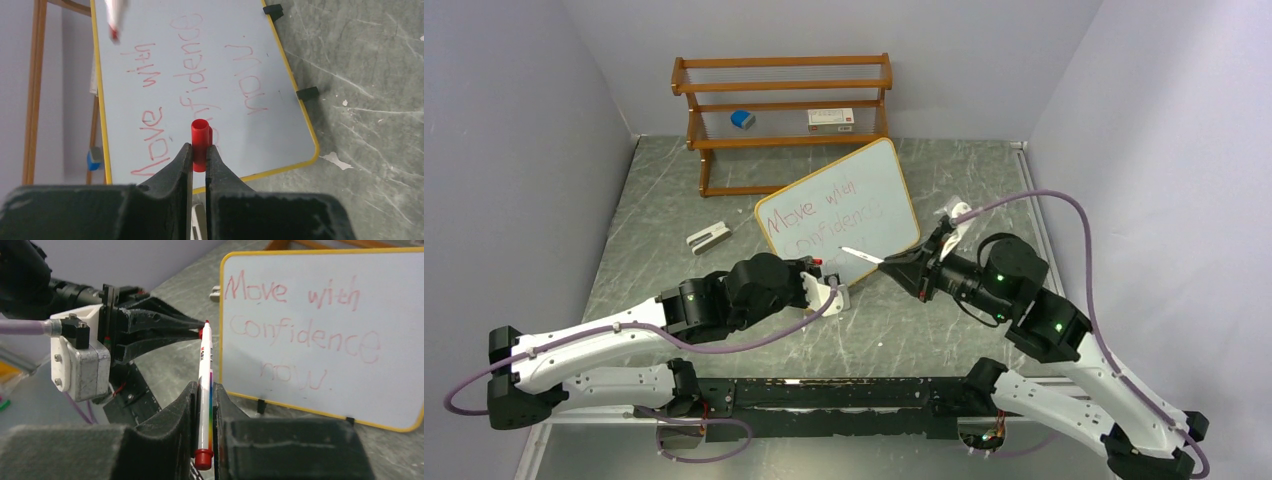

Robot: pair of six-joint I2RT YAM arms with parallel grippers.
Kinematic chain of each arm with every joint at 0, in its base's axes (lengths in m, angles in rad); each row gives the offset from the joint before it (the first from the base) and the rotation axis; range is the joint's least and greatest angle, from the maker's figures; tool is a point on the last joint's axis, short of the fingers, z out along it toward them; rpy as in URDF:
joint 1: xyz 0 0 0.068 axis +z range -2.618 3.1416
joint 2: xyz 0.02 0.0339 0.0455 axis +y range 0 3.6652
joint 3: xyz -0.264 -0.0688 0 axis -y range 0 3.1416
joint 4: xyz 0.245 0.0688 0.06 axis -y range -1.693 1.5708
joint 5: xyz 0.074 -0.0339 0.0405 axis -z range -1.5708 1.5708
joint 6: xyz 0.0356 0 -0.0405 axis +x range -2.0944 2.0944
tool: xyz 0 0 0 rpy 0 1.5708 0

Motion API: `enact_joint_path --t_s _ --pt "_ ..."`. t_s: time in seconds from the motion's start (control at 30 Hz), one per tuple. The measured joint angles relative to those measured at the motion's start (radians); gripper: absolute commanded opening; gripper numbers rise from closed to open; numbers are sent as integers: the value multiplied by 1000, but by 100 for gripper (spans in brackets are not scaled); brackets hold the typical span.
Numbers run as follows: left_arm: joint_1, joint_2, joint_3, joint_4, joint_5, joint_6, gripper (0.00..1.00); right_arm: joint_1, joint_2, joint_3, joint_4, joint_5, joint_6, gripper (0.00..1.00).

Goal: Write a sentence on the whiteboard
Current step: Insert the whiteboard marker without the cap into the pen cap.

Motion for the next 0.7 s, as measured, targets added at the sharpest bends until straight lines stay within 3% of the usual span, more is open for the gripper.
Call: enact_joint_path --t_s 0.23,0.7 --pt "0 24 27 2 12 61 5 0 79 -2 -3 -117 -6 0" --pt "0 41 62 -23 39 64 5 0 113 -5 -18 -110 -16 0"
